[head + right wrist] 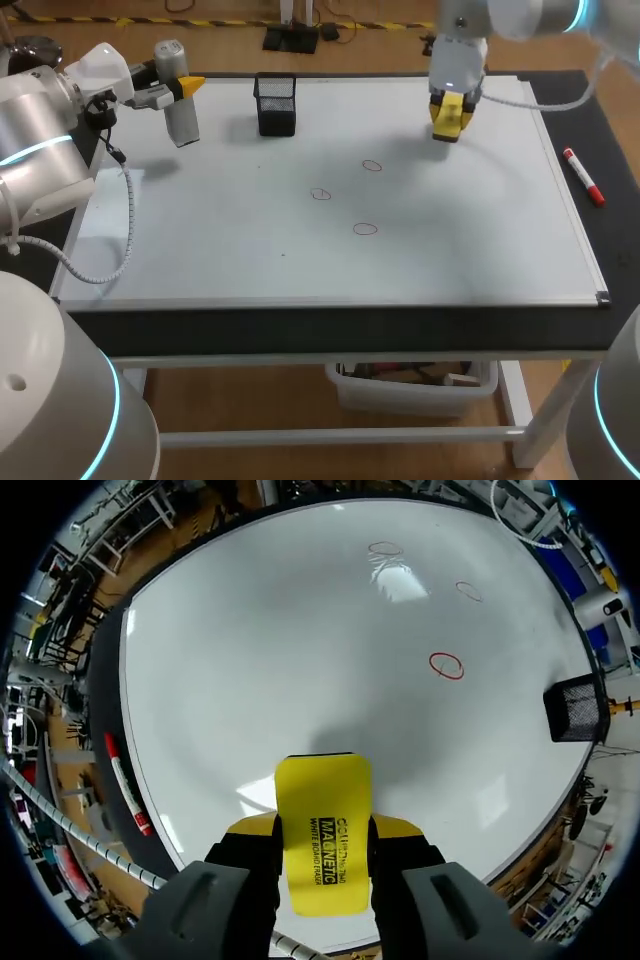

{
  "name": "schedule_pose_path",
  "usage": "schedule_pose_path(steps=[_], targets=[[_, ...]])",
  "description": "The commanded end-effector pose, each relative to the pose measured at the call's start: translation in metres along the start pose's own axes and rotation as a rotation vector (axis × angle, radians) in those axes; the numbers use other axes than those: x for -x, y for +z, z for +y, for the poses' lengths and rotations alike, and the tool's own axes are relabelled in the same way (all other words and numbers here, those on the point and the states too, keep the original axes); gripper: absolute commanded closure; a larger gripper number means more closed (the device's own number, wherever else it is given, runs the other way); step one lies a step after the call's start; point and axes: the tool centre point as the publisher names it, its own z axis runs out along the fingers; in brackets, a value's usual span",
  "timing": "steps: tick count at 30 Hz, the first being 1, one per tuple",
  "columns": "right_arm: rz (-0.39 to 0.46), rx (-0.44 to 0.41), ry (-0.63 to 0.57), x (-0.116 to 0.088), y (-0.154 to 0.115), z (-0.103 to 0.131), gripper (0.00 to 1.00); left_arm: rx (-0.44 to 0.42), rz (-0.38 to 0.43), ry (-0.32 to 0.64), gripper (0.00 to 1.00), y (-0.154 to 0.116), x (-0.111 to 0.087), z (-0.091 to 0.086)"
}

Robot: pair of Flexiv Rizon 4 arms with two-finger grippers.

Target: Pick up the inspection probe, press it on each red-marked spot on the whiteboard one by one, put down the probe, pick up the eraser, and wipe off all the red marks.

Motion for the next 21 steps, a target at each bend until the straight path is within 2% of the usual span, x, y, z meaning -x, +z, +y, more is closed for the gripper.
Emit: schedule_pose_path(steps=[1,6,21], targets=[[-0.014,-0.011,0.011,-0.0184,-0.0019,0.0072,1.0,-0.004,-0.004,0.003,1.0,0.0004,-0.0008,0.0001],[-0.016,-0.011,0.043,-0.0251,-0.0022,0.0068,1.0,-0.004,-0.004,0.003,1.0,0.0004,-0.0008,0.0001],[-0.016,-0.011,0.043,-0.0251,-0.0022,0.0068,1.0,-0.004,-0.004,0.003,1.0,0.0004,-0.0008,0.0001]])
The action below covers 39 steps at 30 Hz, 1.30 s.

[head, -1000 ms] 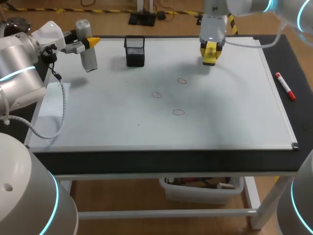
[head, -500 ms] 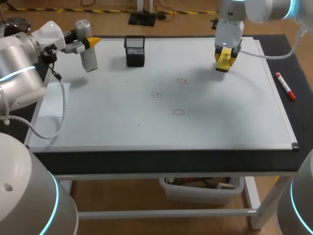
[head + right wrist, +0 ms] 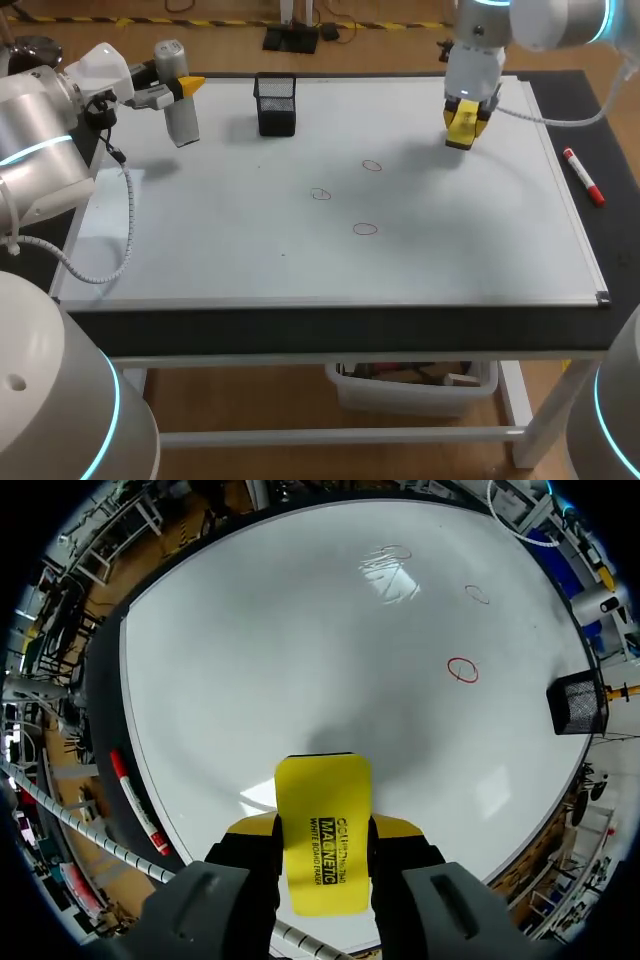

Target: Pick up the inspection probe, press it on each red-marked spot on the whiteboard one by one, put down the probe, pick up the eraser, and wipe off all the red marks.

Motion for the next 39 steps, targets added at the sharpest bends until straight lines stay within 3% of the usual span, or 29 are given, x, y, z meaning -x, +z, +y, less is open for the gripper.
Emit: schedule_pose_path(steps=[1,7,15,20,27,39], targets=[[0.004,-0.002,-0.002,-0.001,-0.002,-0.001,1.0,-0.004,-0.004,0.003,1.0,0.0,-0.001,0.0],[0.004,-0.002,-0.002,-0.001,-0.002,-0.001,1.0,-0.013,0.011,0.005,1.0,0.003,-0.005,0.0],[0.004,-0.002,-0.002,-0.001,-0.002,-0.001,1.0,0.003,0.133,0.013,1.0,0.032,-0.055,0.004],[0.004,-0.002,-0.002,-0.001,-0.002,-0.001,1.0,-0.029,0.208,0.015,1.0,0.051,-0.088,0.004],[0.004,-0.002,-0.002,-0.001,-0.002,-0.001,1.0,-0.033,0.3,-0.024,1.0,0.068,-0.13,0.01],[0.004,-0.002,-0.002,-0.001,-0.002,-0.001,1.0,-0.085,0.367,-0.096,1.0,0.078,-0.171,0.016]])
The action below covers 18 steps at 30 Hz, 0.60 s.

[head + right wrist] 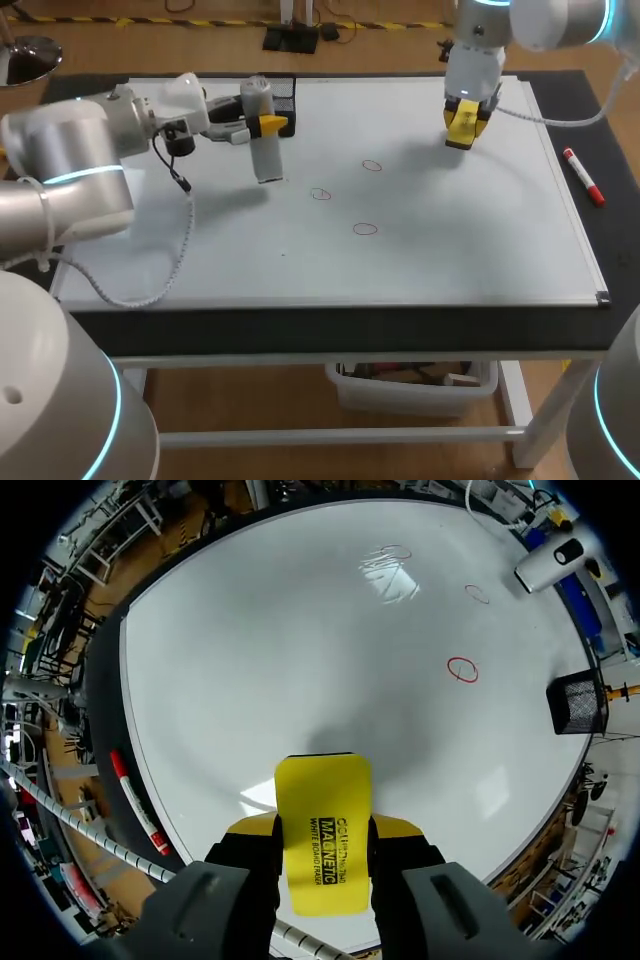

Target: Pick up the inspection probe, press it on each red-marked spot on the whiteboard one by one, put down the probe, pick up the eraser, and wipe off all the red marks.

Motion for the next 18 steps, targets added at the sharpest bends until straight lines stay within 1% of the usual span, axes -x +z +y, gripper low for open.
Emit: schedule_pose_path(steps=[1,10,18], targets=[[0.004,-0.001,-0.002,-0.001,-0.002,-0.001,1.0,-0.014,0.027,-0.007,1.0,0.013,-0.002,0.007],[0.004,-0.001,-0.002,-0.001,-0.002,-0.001,1.0,0.001,0.119,-0.024,1.0,0.038,-0.007,0.014],[0.004,-0.001,-0.002,-0.001,-0.002,-0.001,1.0,-0.005,0.192,-0.064,1.0,0.059,-0.013,0.022]])
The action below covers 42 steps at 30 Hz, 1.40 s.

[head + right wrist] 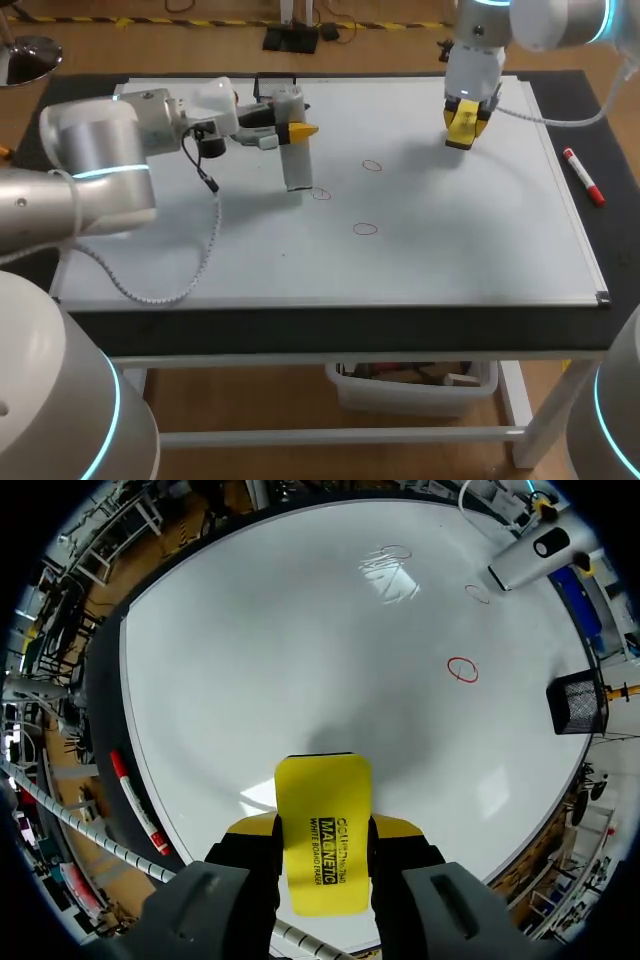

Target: Pick up the inspection probe, press it on each red-marked spot on the whiteboard one by one, put down the probe, pick up the eraser, and wipe off all the red marks.

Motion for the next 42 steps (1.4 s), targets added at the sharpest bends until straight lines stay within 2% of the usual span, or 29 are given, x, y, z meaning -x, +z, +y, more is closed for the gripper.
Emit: schedule_pose_path(steps=[1,26,42], targets=[[0.004,-0.001,-0.002,-0.001,-0.002,-0.001,1.0,-0.005,0.072,-0.012,1.0,0.012,0.01,0.007],[0.004,-0.001,-0.002,-0.001,-0.002,-0.001,1.0,0.025,0.177,-0.049,1.0,0.033,0.004,0.025],[0.004,-0.001,-0.002,-0.001,-0.002,-0.001,1.0,0.048,0.215,-0.041,1.0,0.04,0.002,0.028]])
